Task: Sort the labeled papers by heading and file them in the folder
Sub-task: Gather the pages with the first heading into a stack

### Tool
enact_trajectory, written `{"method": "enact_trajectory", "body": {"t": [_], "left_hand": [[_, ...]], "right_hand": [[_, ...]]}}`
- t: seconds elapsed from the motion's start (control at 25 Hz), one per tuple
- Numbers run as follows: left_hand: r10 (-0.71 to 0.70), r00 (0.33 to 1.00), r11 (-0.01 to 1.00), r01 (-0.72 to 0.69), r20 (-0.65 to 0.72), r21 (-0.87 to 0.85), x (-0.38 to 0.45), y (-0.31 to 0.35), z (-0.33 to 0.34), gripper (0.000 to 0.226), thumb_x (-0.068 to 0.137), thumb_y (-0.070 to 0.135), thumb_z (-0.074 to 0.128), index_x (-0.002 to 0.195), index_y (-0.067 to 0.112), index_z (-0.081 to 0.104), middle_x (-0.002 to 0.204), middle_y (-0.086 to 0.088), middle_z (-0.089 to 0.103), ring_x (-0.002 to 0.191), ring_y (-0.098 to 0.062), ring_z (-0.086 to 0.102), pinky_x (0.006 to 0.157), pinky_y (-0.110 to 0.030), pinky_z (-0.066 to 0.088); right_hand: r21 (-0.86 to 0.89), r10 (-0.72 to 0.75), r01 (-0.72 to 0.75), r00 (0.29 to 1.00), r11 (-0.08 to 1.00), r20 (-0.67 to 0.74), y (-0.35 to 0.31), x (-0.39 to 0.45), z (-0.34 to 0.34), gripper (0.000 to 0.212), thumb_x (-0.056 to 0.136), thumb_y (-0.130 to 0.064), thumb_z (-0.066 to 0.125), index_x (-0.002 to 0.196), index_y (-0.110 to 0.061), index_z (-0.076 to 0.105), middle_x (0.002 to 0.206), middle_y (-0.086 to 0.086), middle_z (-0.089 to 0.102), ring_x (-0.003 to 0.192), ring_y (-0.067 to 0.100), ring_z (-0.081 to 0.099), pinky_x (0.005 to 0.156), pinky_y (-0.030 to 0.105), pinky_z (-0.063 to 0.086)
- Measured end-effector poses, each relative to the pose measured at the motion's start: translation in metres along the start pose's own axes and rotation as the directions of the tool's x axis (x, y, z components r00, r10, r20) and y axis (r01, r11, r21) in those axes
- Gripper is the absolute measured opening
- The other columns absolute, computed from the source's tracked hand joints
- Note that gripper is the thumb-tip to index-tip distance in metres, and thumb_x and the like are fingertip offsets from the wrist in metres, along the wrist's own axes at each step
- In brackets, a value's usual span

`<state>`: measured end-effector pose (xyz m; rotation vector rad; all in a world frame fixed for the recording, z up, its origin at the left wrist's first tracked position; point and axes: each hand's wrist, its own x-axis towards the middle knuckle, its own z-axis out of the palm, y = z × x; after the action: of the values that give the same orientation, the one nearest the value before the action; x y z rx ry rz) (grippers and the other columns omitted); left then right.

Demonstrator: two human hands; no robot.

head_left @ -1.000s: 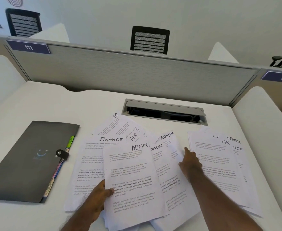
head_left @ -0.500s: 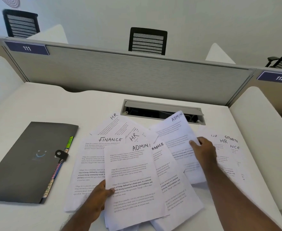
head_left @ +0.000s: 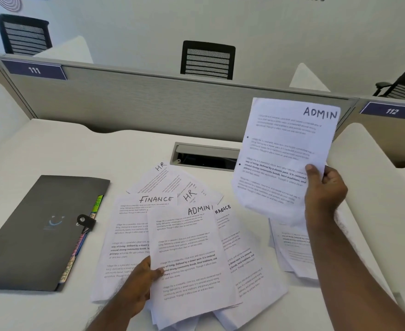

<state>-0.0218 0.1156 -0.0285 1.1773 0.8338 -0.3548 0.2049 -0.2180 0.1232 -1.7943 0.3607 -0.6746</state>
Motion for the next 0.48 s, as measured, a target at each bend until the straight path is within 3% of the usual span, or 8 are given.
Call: {"method": "enact_trajectory", "body": {"t": [0.08, 0.2, 0.28, 0.36, 0.48], "left_hand": [[-0.010, 1.000, 1.000, 0.010, 0.000, -0.013, -0.001, 0.000, 0.001, 0.034, 0.098, -0.007, 0.049, 0.122, 0.013, 0.062, 0.110, -0.011, 0.077, 0.104, -0.036, 0.070, 0.087, -0.055, 0.057], [-0.014, 1.000, 0.999, 0.014, 0.008, -0.043, -0.004, 0.002, 0.004, 0.035, 0.097, -0.009, 0.048, 0.122, 0.011, 0.062, 0.107, -0.012, 0.077, 0.102, -0.037, 0.071, 0.082, -0.051, 0.058], [-0.012, 1.000, 0.998, 0.012, 0.004, -0.070, -0.006, 0.003, 0.006, 0.035, 0.097, -0.009, 0.046, 0.122, 0.010, 0.062, 0.105, -0.014, 0.077, 0.101, -0.038, 0.070, 0.082, -0.051, 0.058], [-0.014, 1.000, 0.993, 0.013, -0.006, -0.114, -0.008, 0.004, 0.009, 0.032, 0.099, -0.004, 0.046, 0.122, 0.009, 0.063, 0.104, -0.016, 0.077, 0.101, -0.038, 0.070, 0.081, -0.050, 0.057], [-0.052, 0.998, 0.967, 0.058, 0.027, -0.249, -0.011, 0.008, 0.015, 0.029, 0.104, 0.019, 0.045, 0.121, 0.008, 0.066, 0.109, -0.018, 0.075, 0.103, -0.036, 0.069, 0.079, -0.045, 0.056]], "right_hand": [[0.060, 0.047, -0.052, 0.996, 0.997, 0.081, 0.000, -0.011, 0.001, 0.018, 0.084, -0.025, 0.072, 0.092, -0.010, 0.069, 0.076, -0.003, 0.066, 0.063, 0.002, 0.058, 0.063, 0.019, 0.050], [-0.010, 0.146, -0.151, 0.931, 0.988, 0.334, 0.016, -0.052, 0.010, 0.005, 0.085, -0.012, 0.071, 0.090, -0.010, 0.068, 0.074, -0.005, 0.065, 0.052, -0.007, 0.057, 0.052, 0.005, 0.044], [-0.106, 0.241, -0.217, 0.848, 0.970, 0.472, 0.038, -0.089, 0.015, 0.001, 0.084, -0.011, 0.071, 0.085, -0.011, 0.070, 0.072, -0.009, 0.069, 0.058, -0.002, 0.064, 0.059, 0.012, 0.051], [-0.208, 0.320, -0.245, 0.776, 0.947, 0.544, 0.064, -0.121, 0.020, 0.003, 0.082, -0.014, 0.073, 0.081, -0.012, 0.072, 0.069, -0.010, 0.074, 0.071, 0.014, 0.071, 0.068, 0.027, 0.057], [-0.313, 0.397, -0.252, 0.693, 0.916, 0.601, 0.084, -0.156, 0.024, 0.004, 0.080, -0.018, 0.074, 0.082, -0.016, 0.073, 0.076, -0.007, 0.076, 0.078, 0.019, 0.073, 0.075, 0.037, 0.059]]}}
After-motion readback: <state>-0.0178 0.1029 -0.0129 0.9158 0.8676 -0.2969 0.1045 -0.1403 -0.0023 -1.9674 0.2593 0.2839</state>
